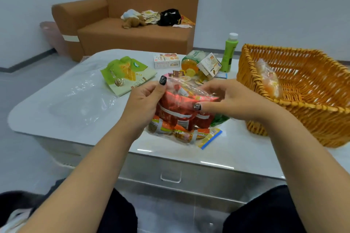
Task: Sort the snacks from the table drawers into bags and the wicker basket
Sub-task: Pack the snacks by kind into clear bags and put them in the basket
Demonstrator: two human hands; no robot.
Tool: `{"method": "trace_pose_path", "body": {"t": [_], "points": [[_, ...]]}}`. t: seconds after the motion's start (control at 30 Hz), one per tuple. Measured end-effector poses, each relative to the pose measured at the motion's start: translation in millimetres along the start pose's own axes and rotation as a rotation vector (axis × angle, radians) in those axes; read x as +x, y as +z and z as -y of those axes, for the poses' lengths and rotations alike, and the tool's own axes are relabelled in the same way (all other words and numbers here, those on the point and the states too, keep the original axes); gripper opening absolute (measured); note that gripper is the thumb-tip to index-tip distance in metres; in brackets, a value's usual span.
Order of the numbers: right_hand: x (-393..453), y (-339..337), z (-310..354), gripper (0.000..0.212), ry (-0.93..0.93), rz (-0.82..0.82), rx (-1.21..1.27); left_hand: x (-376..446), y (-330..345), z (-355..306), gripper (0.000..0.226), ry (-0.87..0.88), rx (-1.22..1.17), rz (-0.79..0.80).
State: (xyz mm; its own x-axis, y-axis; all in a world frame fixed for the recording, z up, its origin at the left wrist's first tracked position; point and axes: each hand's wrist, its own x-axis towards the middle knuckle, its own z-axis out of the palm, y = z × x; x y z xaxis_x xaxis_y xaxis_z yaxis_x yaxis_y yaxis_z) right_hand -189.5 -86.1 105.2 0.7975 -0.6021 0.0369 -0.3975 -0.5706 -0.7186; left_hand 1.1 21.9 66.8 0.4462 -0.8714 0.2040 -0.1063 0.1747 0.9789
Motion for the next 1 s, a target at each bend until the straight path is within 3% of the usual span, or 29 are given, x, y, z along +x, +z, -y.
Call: {"method": "trace_pose_path", "body": {"t": [0.13,0.27,0.37,0.5,0.67,0.8,0.9,1.0], "points": [[-17,-12,17,0.032,0.129,0.321,0.061,-27,9,-7,0.033,0.002,-0.017,-0.026],[-36,-11,29,0.027,0.169,0.326,0.211,-42,25,-26,0.029,0.001,-0.039,-0.062],[-55,2,22,0.03,0.189,0.21,0.328,-44,39,-38,0.029,0.01,0.025,-0.088],[-83,10,15,0.031,0.216,0.039,0.474,-38,60,-46,0.035,0.037,0.149,-0.008],[-112,-27,12,0.024,0.234,-0.107,0.48,-29,99,-76,0.043,0.17,0.32,0.114],[-137,-83,12,0.026,0.235,-0.329,0.611,-19,126,-102,0.028,0.302,0.196,-0.009],[-145,-134,3,0.015,0.261,-0.615,0.643,-3,138,-106,0.019,0.211,0.012,-0.157],[-136,-176,-12,0.011,0.303,-0.814,0.53,17,157,-87,0.03,-0.048,-0.073,-0.085]]}}
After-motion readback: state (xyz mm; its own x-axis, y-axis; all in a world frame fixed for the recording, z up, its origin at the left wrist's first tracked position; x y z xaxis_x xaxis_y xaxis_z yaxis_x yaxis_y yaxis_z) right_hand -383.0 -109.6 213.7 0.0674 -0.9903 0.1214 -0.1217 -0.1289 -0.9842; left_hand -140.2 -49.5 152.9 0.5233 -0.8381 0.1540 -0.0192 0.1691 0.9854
